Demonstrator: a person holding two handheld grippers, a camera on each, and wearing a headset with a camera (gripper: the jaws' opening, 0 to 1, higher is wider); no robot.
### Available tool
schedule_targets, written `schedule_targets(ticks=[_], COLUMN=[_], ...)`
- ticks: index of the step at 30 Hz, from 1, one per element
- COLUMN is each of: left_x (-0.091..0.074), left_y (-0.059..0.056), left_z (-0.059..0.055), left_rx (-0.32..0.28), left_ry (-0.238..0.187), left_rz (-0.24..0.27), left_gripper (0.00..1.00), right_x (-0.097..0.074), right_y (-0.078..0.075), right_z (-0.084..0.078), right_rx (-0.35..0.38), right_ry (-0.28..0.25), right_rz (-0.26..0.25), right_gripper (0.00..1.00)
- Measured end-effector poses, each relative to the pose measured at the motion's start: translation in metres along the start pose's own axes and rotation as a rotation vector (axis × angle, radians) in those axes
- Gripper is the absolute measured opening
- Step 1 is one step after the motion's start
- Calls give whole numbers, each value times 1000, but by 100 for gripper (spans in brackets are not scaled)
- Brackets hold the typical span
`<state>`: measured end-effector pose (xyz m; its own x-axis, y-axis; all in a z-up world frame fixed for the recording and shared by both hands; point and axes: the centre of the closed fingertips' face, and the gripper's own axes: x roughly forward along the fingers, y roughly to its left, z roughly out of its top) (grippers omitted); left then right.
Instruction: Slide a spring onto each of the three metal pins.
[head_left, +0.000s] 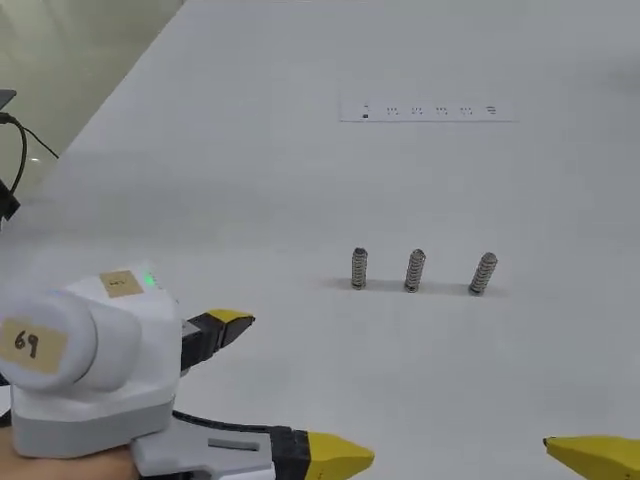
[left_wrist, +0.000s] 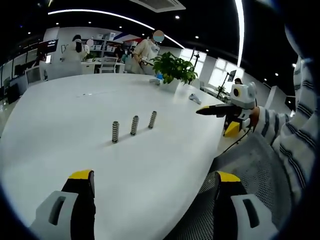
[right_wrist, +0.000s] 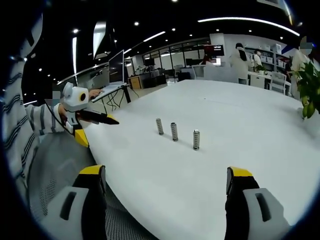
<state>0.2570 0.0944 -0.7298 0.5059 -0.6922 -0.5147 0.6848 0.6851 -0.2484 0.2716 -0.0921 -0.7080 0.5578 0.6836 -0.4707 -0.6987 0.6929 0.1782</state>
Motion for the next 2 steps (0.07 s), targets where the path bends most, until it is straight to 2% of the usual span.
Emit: schedule_targets(ticks=[2], left_x=[0], left_y=[3], left_z=[-2], left_rx=[-21], left_ry=[0], left_rz=[8], left_gripper=[98], right_x=[1], right_y=[0], right_z=[1], right_rx=[-3], right_ry=[4], right_rz=[6], right_gripper=[100])
